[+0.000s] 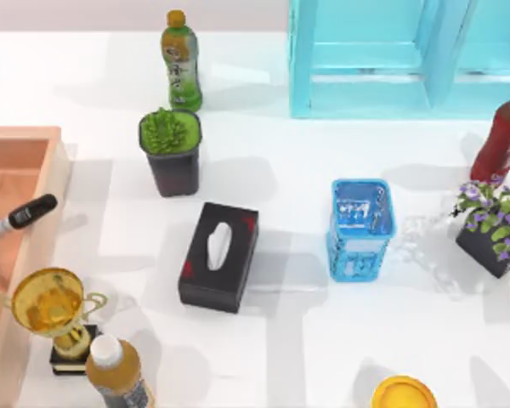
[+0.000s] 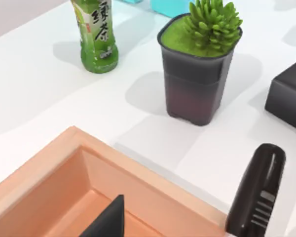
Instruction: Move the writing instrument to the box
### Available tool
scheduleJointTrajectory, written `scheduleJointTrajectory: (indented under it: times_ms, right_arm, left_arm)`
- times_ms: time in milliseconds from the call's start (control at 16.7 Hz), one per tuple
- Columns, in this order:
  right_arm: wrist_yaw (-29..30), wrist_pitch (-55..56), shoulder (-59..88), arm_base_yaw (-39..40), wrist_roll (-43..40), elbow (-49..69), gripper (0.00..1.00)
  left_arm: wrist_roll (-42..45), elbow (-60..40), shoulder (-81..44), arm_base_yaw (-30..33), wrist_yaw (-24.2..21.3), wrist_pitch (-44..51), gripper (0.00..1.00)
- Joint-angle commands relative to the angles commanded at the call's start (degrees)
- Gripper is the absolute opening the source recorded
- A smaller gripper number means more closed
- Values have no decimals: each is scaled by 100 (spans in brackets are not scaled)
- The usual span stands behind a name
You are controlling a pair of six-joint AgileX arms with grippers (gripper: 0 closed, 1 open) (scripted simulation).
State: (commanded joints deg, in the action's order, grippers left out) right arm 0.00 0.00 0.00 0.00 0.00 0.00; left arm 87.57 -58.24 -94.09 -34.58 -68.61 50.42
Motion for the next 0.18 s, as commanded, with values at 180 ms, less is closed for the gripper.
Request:
scheduleJointTrajectory:
  times_ms: [180]
  right_arm:
    - [0,0,0,0,0,0,100]
  left_arm:
    - [0,0,0,0,0,0,100]
